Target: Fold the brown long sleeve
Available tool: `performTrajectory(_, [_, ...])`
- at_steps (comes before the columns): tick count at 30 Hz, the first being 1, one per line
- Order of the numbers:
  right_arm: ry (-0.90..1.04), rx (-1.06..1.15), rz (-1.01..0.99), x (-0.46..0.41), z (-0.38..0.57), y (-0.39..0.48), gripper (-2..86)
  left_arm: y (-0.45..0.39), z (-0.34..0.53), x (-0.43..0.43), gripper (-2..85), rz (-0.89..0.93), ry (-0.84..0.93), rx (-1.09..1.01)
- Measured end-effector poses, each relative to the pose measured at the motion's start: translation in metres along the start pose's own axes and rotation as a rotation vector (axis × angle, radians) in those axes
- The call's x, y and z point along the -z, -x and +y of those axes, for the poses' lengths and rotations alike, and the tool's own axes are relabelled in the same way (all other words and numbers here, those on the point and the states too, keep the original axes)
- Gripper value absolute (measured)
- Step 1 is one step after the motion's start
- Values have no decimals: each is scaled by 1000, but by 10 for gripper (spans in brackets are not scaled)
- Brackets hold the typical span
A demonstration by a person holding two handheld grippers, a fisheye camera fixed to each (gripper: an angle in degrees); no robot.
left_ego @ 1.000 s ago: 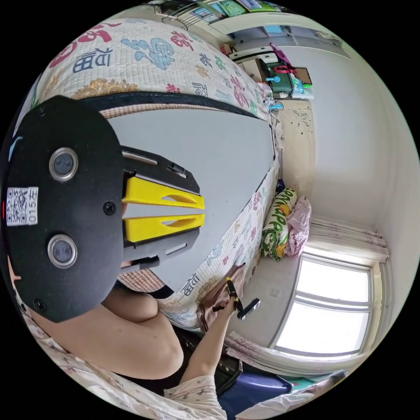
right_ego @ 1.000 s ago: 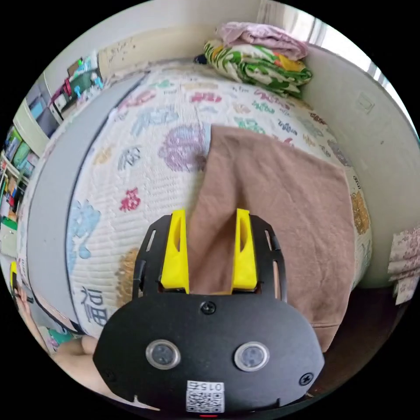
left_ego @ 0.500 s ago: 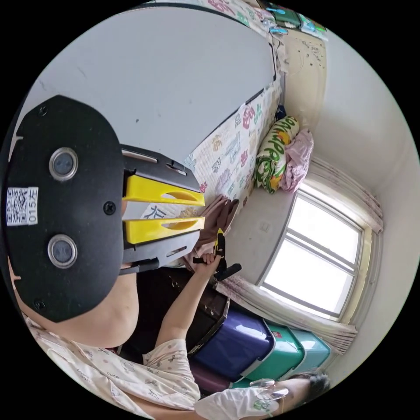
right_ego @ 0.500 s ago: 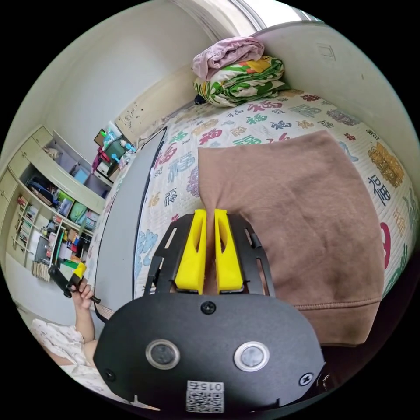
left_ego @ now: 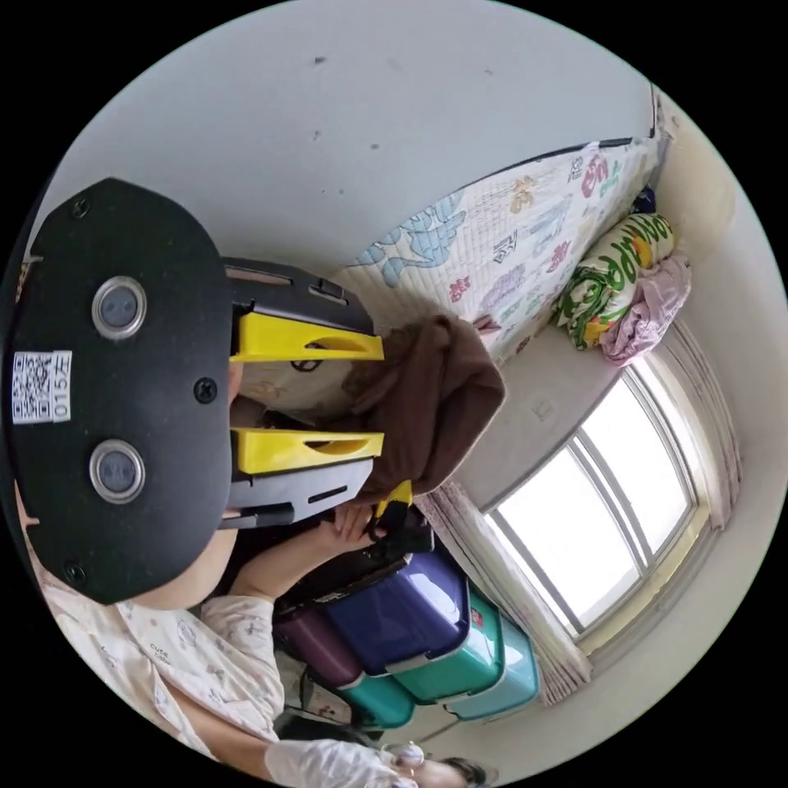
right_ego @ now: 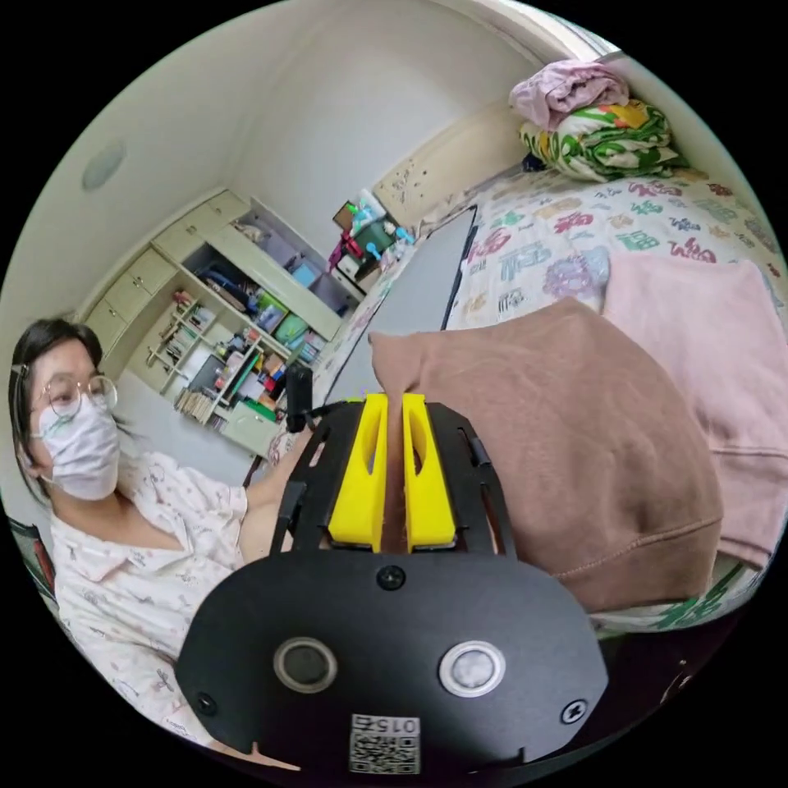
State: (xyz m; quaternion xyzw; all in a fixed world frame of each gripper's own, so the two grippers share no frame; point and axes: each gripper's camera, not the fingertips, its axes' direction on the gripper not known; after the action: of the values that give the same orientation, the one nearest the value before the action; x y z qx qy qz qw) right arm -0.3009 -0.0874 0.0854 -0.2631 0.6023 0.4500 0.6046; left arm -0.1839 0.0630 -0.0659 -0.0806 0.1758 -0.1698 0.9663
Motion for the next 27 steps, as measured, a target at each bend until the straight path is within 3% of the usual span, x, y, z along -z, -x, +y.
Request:
performTrajectory(2, [139,-8,101,-23,28,-5,37,-4,6,-11,133,-134,70,-39])
performTrajectory(5, [242,81,98,-31,39,5,56,5,12,-21,134,-138,117,-24])
performTrajectory(10, [191,306,249,-36,22,64,97,4,14,-32,132,-158,100,-42])
performTrajectory(16, [328,458,434,-153,2,88,129,5,18,-59,132,-170,97,-76])
performTrajectory(20, [522,505,478,-247,4,77,135,14,32,-72,132,-160,86,-69])
performTrajectory(27, [626,490,583,-327,28,41,97,18,58,-111,131,-150,97,-68])
